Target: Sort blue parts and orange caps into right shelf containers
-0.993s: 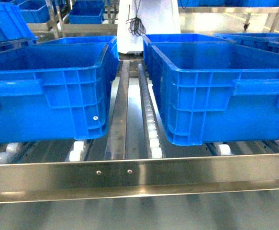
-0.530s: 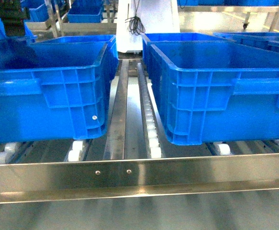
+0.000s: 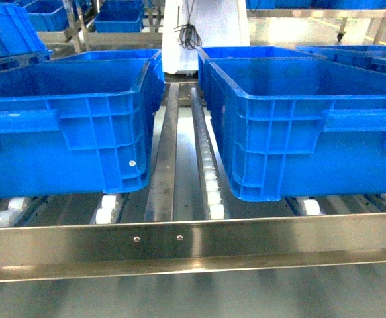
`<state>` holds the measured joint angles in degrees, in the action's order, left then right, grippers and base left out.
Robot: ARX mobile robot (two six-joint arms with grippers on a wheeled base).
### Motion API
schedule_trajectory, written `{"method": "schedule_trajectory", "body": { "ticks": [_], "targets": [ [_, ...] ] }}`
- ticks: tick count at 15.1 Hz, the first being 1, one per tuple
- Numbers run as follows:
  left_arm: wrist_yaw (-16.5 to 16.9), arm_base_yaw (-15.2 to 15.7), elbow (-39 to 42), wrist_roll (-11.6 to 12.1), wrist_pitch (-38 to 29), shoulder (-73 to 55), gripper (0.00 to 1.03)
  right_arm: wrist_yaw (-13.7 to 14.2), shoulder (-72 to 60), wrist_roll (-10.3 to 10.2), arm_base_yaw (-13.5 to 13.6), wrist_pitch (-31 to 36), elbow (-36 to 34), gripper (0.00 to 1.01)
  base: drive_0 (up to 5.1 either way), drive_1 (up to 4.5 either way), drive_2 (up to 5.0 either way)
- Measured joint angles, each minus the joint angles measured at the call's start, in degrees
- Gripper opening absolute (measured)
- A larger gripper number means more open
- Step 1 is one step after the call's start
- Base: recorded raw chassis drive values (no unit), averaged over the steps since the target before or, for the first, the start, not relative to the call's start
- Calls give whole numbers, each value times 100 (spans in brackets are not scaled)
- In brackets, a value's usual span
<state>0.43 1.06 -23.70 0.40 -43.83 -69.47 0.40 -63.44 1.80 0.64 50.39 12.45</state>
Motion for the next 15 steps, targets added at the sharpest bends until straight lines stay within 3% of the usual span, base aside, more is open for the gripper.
{"method": "schedule_trajectory", "body": {
  "ticks": [1,4,5,6,8,13,15],
  "targets": [
    [-4,-122,278,0,-118,323,51,22,229,-87,-109,-94,-179,46,0,0,0],
    [-63,-92,984,-7,-116,953,13,-37,986,-107,-66,-426,-560,8,0,0,0],
    [-55,-98,1180,-24,-74,1174,1,-37,1241,-136,-66,-586,-675,2,0,0,0],
    [-42,-109,1340,-22,-26,1469,2,-33,1545,-138,-66,-785,-785,2,0,0,0],
    [-44,-109,1552,-22,122,1838,2,-39,1674,-140,-66,-546,-1021,2,0,0,0],
    [-46,-107,2024,-20,846,2997,2,-37,3021,-142,-66,-1821,-1178,2,0,0,0],
    [-44,-107,2118,-22,872,3176,2,-37,3279,-142,-66,-2037,-1178,2,0,0,0]
  ]
}}
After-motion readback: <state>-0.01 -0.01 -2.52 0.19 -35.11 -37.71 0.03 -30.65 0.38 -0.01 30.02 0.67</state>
